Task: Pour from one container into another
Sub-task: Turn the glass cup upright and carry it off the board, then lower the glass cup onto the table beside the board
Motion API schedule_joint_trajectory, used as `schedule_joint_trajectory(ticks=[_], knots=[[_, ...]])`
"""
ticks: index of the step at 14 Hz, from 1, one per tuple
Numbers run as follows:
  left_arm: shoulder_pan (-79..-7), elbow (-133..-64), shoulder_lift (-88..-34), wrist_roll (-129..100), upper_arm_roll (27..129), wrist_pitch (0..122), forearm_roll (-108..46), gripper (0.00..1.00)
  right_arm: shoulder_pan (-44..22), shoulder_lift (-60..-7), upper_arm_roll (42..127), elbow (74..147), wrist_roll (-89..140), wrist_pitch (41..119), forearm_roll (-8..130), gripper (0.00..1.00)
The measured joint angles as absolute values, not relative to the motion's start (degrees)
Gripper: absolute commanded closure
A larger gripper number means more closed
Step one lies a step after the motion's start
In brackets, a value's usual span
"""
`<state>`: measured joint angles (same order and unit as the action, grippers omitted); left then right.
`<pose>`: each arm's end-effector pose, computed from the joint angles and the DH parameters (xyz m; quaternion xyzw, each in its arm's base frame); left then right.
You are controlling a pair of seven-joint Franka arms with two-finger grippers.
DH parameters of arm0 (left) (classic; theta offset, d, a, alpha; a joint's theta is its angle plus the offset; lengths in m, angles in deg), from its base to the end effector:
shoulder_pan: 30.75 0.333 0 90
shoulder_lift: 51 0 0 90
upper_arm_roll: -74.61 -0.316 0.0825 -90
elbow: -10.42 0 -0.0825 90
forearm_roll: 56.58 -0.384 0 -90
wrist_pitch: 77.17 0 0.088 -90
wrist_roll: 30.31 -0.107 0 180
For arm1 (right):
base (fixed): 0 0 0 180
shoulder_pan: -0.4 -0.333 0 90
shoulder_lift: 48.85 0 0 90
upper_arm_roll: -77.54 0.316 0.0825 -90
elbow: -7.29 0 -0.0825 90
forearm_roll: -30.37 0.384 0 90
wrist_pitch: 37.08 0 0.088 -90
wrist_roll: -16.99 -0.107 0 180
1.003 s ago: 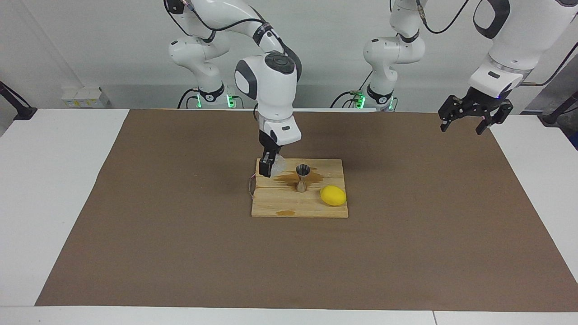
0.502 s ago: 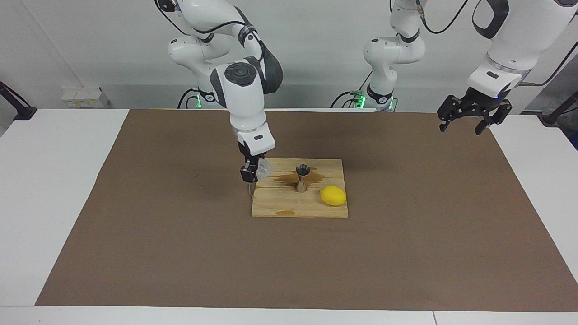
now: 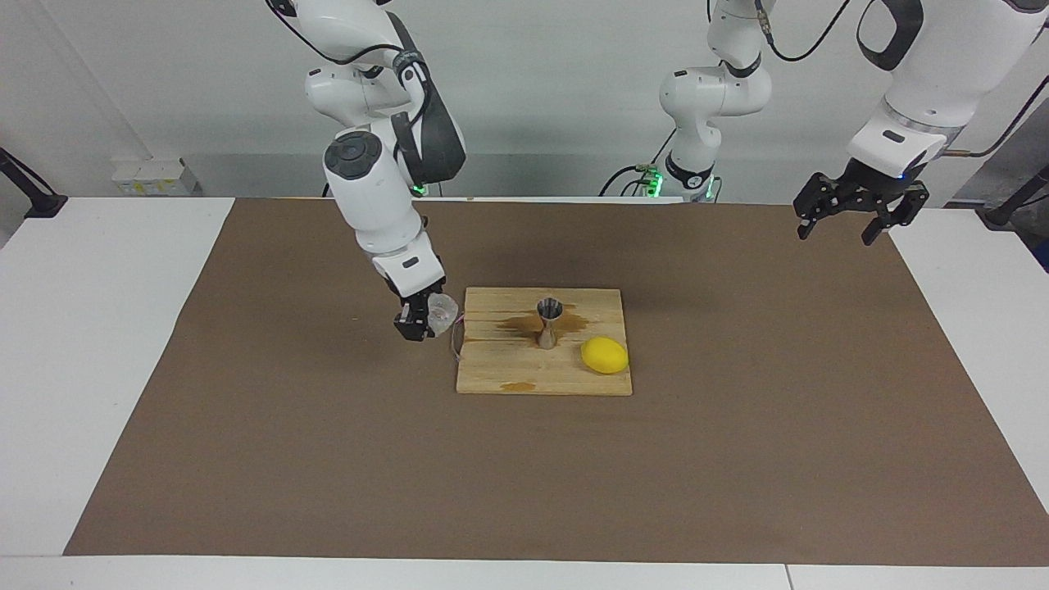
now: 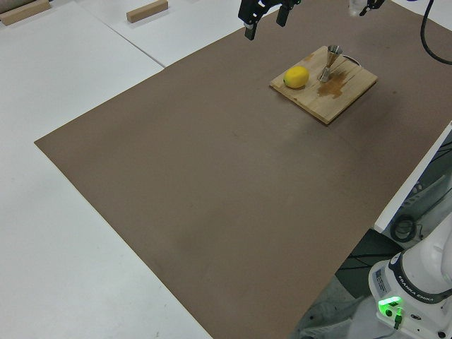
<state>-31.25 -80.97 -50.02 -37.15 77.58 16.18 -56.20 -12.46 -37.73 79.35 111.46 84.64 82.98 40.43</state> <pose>0.5540 -0.0345 0.6278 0.9956 -0.0897 0.0257 0.0021 0.5991 0.1645 0.4392 -0.7762 -0.6239 -0.0730 0.0537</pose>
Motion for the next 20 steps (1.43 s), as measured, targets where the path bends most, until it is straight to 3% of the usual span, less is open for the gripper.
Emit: schedule_joint_trajectory(ticks=[6,13,20], knots=[[-31.26,-80.98,-50.08,-37.15,77.61,16.18,-56.2,0.0,-5.0,-41.02,79.3,122.54,103.98,90.02,55.96,0.57],[-31.27,-80.98,-50.08,-37.15,77.61,16.21,-56.2,0.0,2.52,-42.46,79.25,130.65,123.84,90.35,69.35,0.57],[-31.27,-80.98,-50.08,-37.15,77.62,16.21,-56.2,0.0,5.06,-42.42,79.28,136.77,136.52,92.8,78.39,0.57]])
